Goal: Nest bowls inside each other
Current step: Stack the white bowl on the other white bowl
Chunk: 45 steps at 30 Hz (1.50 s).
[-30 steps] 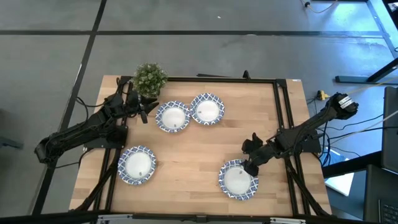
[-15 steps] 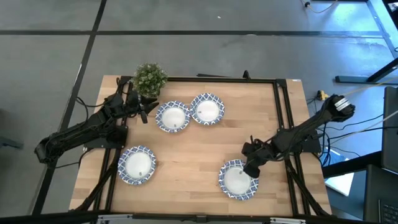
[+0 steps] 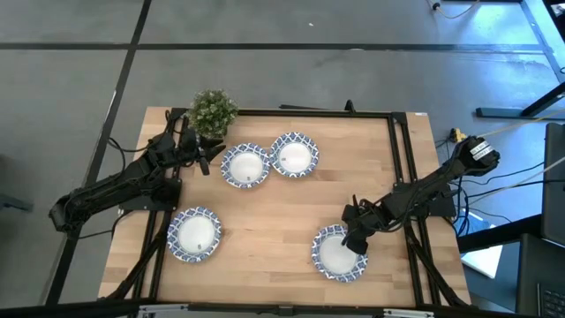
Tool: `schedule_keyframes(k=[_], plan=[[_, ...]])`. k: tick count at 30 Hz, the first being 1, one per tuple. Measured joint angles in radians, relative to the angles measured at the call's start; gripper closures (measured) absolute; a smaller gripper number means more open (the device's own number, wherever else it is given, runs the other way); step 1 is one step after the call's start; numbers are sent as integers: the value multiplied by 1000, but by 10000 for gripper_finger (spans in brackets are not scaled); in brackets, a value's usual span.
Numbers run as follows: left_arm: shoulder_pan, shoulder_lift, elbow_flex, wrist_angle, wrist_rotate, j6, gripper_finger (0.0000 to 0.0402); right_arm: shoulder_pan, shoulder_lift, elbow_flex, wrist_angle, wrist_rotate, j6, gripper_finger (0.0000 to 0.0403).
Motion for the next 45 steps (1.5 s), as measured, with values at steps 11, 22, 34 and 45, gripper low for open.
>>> schedule_keyframes(k=[11,22,34,45], plan=[[0,0,0,0,0,1,278,-1,-8,0,18,0,-4,323],[0,0,0,0,0,1,278,-1,-9,0,27,6,-5,358],[0,0,0,0,0,1,278,-98,-8,7,61,20,-103,359],[0,0,0,0,0,1,278,-255,-8,155,33,22,-360,359]])
